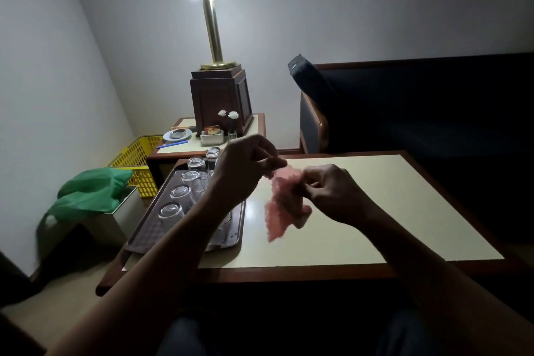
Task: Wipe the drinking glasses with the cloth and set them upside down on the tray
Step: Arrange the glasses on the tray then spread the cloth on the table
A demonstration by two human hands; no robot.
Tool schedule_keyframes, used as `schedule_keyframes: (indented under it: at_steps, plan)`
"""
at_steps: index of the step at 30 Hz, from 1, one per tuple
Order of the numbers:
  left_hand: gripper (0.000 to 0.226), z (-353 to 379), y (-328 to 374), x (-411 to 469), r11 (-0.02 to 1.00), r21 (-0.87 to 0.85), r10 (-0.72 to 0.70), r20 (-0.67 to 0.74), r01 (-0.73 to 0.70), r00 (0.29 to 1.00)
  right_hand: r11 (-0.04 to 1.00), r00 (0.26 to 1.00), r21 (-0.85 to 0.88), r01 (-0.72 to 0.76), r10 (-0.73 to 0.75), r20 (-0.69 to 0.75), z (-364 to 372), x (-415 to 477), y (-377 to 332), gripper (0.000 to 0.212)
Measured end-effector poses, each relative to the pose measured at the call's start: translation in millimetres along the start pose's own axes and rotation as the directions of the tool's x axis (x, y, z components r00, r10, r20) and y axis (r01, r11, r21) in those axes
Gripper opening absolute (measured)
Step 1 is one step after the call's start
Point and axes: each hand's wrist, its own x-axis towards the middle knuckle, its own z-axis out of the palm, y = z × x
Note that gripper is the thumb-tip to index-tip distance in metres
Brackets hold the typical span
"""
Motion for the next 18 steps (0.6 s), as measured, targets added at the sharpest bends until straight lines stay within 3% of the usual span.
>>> schedule_keyframes:
  at_steps: [4,9,12,15,17,18]
  plan:
    - [0.019,-19,-19,-4,0.991,0.132,-0.004,0.023,0.001,1.0,0.983,0.993,0.141,-0.115,0.113,0.018,-17,1,14,0.023]
    - [0.02,-27,-36,-5,0.964,0.265,0.005,0.082,-0.027,0.997,0.947,0.965,0.301,-0.111,0.175,-0.195,-44,5,21,0.019]
    - [0.02,-31,-39,-4,0.941,0.337,0.0,0.078,-0.026,0.997,0.949,0.944,0.299,-0.097,0.183,-0.275,-55,6,21,0.016]
    - [0.03,-32,-47,-4,0.875,0.48,-0.061,0.247,-0.067,0.967,0.962,0.948,0.27,-0.045,0.127,-0.293,-61,6,20,0.01]
    - [0.035,-24,-45,-6,0.898,0.437,-0.109,0.329,-0.049,0.938,0.972,0.969,0.234,-0.014,0.071,-0.237,-58,8,14,0.009]
    - [0.037,-16,-38,-8,0.948,0.318,-0.135,0.355,0.017,0.925,0.977,0.977,0.215,-0.002,0.047,-0.206,-54,10,10,0.006]
